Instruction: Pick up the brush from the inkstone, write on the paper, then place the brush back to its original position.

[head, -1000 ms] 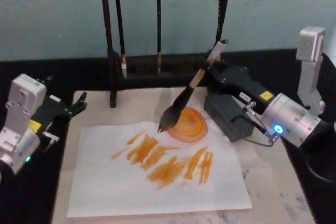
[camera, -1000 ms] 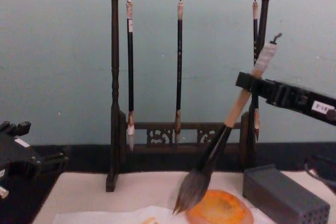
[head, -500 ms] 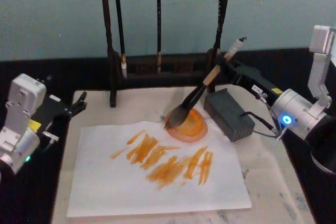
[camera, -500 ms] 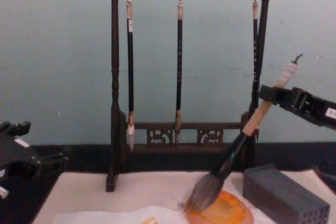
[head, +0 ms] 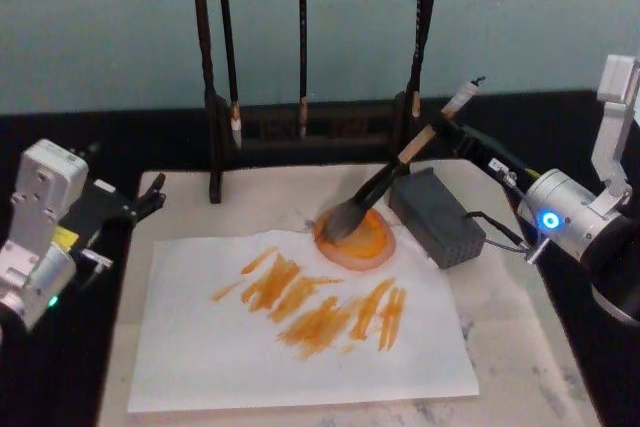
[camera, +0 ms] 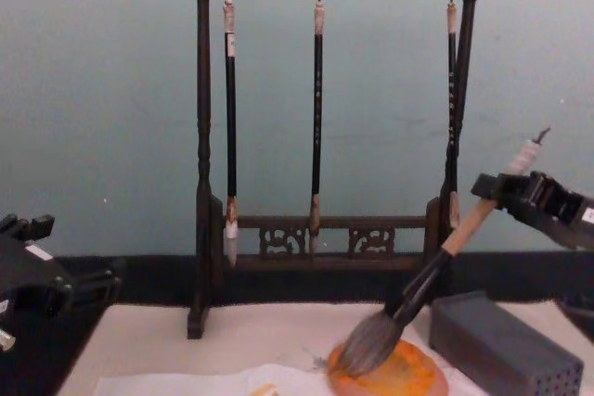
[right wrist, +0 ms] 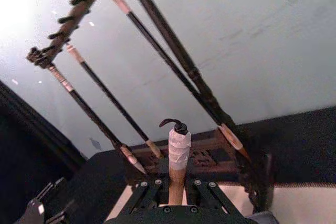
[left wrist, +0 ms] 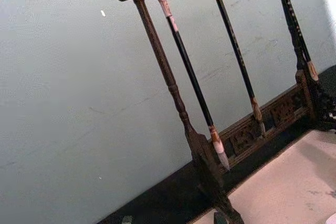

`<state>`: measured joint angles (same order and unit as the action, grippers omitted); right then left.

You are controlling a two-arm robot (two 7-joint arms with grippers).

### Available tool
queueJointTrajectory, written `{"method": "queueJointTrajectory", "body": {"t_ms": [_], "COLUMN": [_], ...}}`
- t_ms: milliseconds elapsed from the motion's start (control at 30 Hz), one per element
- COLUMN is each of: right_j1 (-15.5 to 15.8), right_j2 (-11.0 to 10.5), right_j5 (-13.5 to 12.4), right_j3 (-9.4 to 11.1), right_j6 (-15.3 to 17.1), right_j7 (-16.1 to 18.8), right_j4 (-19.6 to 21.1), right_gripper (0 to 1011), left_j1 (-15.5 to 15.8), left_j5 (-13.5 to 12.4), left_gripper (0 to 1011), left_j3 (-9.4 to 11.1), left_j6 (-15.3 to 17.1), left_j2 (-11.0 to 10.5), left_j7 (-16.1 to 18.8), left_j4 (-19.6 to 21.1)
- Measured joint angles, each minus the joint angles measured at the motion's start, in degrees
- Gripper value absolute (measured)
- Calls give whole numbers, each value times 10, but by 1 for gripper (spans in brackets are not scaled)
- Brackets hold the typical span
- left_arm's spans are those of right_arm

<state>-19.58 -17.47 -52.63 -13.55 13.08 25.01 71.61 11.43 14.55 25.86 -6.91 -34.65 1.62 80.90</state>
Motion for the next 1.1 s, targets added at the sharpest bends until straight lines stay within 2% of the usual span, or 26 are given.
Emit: {"method": "queueJointTrajectory", "body": {"t_ms": [433, 1100], "right_j1": [-7, 7], "right_j2": [0, -14], "right_j5": [-30, -60], "right_j3": [-5, -15], "right_j6": [8, -2], "right_j7": [-15, -44], "right_j4": [-21, -2], "right_gripper": [173, 173], "left_j1": [0, 0], "left_j5": [0, 0], "left_gripper": [1001, 1001], "left_j3": [0, 0], "left_j6": [0, 0], "left_j2": [0, 0], "left_j7": [0, 0], "left_j4": [0, 0]}}
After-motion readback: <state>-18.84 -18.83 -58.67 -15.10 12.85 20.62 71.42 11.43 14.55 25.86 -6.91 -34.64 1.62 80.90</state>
